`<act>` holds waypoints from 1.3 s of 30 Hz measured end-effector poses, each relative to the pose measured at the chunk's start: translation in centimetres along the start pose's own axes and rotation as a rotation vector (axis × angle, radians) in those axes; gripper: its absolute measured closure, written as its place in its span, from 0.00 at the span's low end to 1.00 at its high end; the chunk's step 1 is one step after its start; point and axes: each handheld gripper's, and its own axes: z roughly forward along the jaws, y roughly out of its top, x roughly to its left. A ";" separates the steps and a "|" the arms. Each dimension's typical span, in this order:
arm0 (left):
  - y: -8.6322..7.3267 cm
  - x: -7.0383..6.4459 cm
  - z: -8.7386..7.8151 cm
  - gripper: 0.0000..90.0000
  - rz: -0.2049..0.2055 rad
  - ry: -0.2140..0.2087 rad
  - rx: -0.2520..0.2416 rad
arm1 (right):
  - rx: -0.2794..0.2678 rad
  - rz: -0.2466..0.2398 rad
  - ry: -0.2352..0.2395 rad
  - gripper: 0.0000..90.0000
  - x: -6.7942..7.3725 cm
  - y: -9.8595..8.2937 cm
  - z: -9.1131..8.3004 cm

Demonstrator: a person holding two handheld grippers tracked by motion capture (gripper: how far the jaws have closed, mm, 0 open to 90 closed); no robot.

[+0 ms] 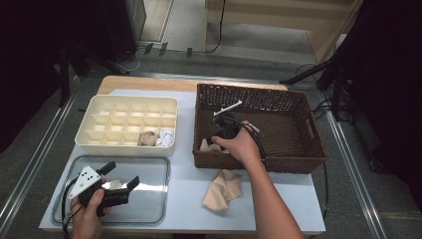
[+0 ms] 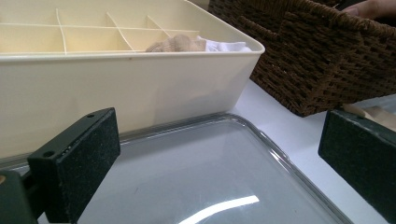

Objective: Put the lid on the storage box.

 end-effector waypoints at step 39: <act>0.0 -0.2 0.0 0.00 -0.007 -0.001 -0.004 | -0.160 -0.017 -0.214 0.99 -0.6 -0.5 -2.2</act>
